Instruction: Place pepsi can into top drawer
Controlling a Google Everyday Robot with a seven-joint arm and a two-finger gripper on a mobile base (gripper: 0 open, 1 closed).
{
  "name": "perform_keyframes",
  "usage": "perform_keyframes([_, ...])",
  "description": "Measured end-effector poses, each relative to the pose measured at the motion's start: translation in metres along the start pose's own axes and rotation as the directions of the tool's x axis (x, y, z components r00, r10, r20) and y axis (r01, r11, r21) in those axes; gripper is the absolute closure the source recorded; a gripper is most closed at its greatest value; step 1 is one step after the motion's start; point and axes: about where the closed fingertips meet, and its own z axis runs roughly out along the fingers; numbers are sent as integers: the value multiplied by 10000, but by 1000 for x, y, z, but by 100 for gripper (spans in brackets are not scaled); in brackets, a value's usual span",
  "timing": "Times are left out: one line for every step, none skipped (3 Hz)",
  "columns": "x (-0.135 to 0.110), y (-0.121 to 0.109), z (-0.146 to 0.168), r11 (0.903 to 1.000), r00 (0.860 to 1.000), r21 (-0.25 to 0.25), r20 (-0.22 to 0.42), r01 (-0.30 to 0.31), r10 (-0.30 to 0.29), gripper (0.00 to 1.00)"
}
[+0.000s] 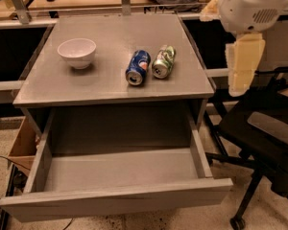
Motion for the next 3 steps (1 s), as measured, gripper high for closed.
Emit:
perform_keyframes([-38,-22,14,9613,9608,114,-392,2751,-2745,0])
perform_keyframes([-59,-27,25,8845,8830,-174,-522,4663,-4665,0])
perform_keyframes([-89,-33,33,7648,7644,-639,-365,6410,-6437,0])
